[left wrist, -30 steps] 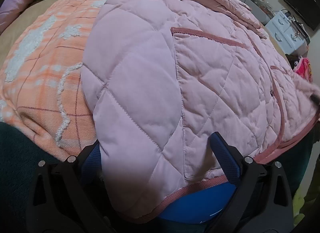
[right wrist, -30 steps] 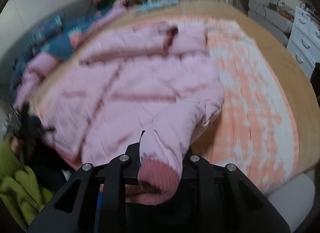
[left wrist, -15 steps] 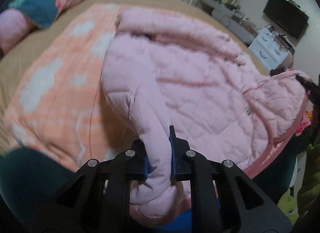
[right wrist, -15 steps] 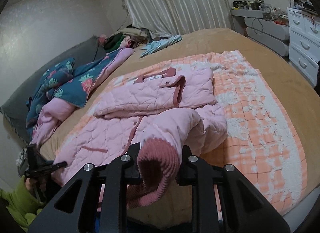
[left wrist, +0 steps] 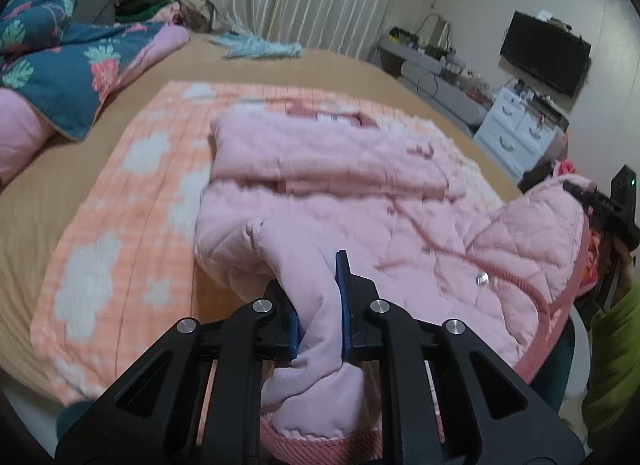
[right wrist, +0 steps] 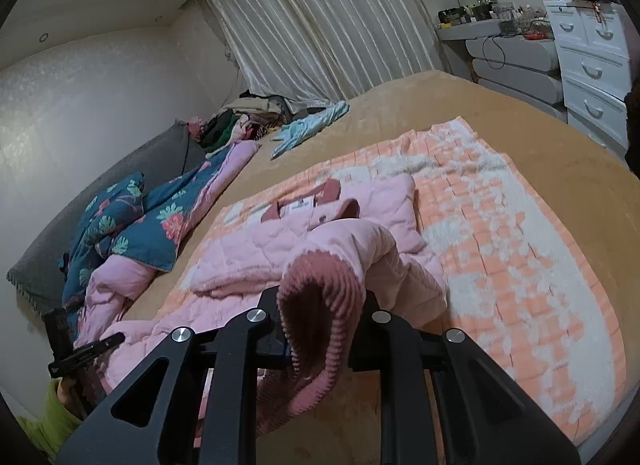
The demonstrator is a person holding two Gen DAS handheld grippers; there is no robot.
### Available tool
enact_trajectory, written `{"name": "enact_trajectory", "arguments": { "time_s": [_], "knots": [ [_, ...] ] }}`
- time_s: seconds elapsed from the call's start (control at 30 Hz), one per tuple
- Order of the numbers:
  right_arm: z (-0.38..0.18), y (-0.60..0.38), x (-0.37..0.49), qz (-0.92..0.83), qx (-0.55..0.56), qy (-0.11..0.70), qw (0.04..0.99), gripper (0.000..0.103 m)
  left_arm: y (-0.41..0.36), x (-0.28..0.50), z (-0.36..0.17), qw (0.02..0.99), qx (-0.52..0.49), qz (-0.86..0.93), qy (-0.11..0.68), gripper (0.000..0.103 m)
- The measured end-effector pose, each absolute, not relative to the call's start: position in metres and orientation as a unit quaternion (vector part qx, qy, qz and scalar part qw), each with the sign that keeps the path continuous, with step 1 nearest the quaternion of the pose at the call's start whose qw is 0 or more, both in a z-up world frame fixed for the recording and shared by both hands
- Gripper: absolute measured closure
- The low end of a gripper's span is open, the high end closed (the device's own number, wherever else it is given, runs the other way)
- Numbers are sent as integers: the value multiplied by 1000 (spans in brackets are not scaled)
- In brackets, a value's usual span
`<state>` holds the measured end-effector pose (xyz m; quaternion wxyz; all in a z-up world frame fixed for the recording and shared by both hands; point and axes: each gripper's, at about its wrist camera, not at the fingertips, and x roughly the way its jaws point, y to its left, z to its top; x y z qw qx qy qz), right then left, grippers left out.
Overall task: Fold large clothes
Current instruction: 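Lift the hem with both grippers and carry it toward the collar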
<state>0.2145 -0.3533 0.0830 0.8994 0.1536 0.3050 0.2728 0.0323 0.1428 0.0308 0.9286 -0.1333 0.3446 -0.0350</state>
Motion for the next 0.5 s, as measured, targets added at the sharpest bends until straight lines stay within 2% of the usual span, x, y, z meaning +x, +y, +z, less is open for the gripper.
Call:
{"name": "enact_trajectory", "arguments": {
  "time_s": [0.5],
  "knots": [
    [96, -359, 248, 263, 205, 301, 893, 87, 152, 84, 76, 940, -148, -37, 304, 95]
  ]
}}
